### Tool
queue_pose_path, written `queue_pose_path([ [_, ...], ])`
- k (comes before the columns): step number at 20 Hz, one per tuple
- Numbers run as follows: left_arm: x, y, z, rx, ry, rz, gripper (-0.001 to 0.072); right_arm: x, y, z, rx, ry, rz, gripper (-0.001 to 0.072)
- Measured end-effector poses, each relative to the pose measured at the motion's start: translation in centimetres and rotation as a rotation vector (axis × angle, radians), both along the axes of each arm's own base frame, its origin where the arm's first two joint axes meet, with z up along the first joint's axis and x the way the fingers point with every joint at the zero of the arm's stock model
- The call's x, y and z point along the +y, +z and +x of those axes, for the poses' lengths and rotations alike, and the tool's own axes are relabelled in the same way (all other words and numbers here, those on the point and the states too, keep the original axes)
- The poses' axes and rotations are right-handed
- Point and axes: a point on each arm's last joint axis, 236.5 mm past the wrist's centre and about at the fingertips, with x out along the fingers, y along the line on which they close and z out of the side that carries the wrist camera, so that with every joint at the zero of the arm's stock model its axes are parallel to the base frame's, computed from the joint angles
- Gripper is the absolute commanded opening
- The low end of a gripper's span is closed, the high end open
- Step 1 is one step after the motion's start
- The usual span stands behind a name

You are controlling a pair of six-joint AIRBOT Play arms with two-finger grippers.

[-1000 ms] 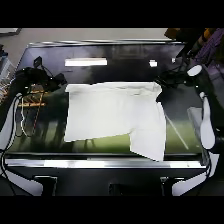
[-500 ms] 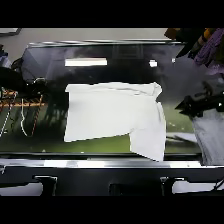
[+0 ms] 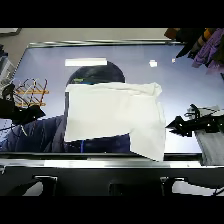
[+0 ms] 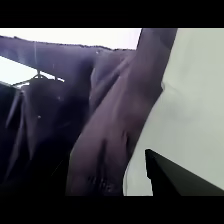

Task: Fold the clothes and pants, and hang the long-sleeved shirts on hangers.

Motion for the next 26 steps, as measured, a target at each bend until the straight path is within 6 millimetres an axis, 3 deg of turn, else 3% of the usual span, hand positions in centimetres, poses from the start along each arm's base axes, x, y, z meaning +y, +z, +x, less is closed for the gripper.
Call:
queue_pose_path([
  [7, -1.1, -1.0, -1.2, 0.007, 0.023, -0.052, 0.0542, 0.2, -0.7, 1.0, -0.048, -0.021, -0.014, 0.0401],
  [8, -1.2, -1.0, -1.2, 0.007, 0.024, -0.055, 0.0542, 0.6, -0.8, 1.1, -0.052, -0.008, -0.019, 0.0373],
  [12, -1.3, -1.1, -1.3, 0.007, 0.029, -0.06, 0.0542, 2.8, -1.5, 1.6, -0.061, 0.056, -0.041, 0.0057],
  [13, -1.2, -1.1, -1.4, 0.008, 0.034, -0.062, 0.0542, 3.1, -1.6, 1.8, -0.063, 0.061, -0.047, 0.0033],
  [18, -1.2, -3.6, -3.6, 0.074, 0.079, -0.102, 0.0542, 3.9, -1.5, 2.1, -0.077, 0.076, -0.059, 0.0032],
  [26, -6.8, -9.3, -7.2, 0.158, 0.115, -0.319, 0.0541, 4.1, 0.5, 2.4, -0.124, 0.085, -0.071, 0.0033],
])
